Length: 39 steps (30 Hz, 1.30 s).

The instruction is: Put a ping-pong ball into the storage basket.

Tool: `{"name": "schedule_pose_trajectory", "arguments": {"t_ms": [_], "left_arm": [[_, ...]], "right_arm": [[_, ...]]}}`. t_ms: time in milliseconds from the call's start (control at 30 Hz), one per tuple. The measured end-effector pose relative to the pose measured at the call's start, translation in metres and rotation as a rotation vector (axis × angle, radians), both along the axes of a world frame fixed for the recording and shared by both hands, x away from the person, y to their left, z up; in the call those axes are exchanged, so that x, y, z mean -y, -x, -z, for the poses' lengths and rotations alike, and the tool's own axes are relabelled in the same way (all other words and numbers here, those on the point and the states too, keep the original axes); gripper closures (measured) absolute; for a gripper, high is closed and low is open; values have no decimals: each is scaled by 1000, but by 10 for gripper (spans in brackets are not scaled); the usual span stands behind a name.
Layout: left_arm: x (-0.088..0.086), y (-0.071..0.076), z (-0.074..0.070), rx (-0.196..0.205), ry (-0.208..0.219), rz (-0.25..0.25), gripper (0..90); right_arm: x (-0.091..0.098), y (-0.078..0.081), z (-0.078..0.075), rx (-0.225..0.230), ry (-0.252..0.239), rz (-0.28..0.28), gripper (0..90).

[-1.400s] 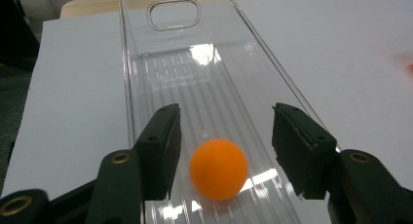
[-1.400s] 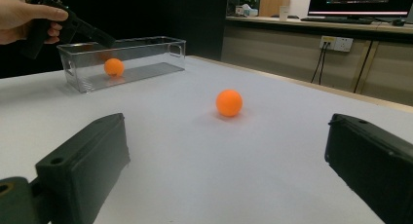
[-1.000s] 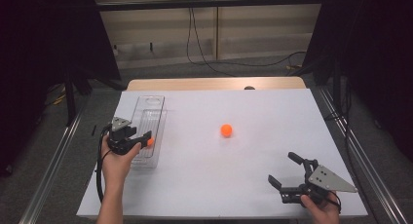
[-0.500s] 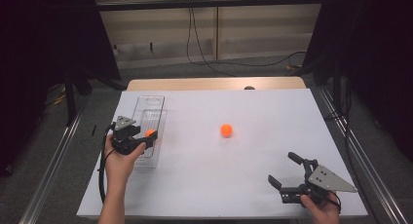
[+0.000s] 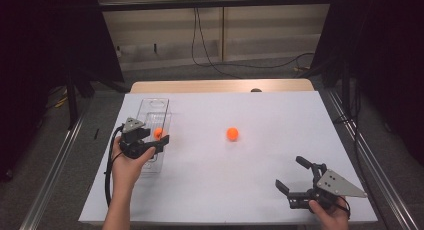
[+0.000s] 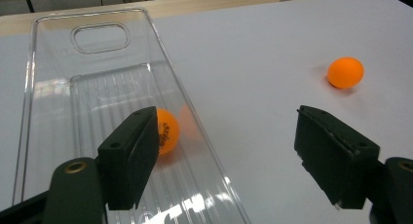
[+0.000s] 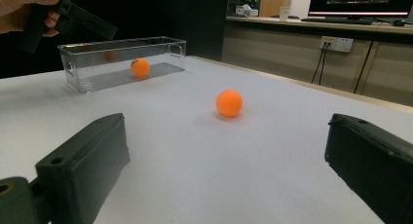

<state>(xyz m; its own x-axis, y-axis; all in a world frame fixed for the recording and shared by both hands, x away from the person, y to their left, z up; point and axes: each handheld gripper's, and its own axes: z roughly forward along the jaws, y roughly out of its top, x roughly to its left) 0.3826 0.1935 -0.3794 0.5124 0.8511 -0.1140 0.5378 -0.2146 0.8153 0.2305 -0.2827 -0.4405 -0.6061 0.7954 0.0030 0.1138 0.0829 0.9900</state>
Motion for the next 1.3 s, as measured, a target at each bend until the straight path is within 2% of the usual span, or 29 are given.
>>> {"name": "schedule_pose_trajectory", "arguments": {"t_ms": [733, 1300], "left_arm": [[15, 2, -2, -3, 17, 49, 173], [31, 4, -4, 16, 26, 91, 131]], "right_arm": [[0, 0, 0, -1, -1, -3, 14], [0, -1, 0, -5, -1, -1, 14]]}}
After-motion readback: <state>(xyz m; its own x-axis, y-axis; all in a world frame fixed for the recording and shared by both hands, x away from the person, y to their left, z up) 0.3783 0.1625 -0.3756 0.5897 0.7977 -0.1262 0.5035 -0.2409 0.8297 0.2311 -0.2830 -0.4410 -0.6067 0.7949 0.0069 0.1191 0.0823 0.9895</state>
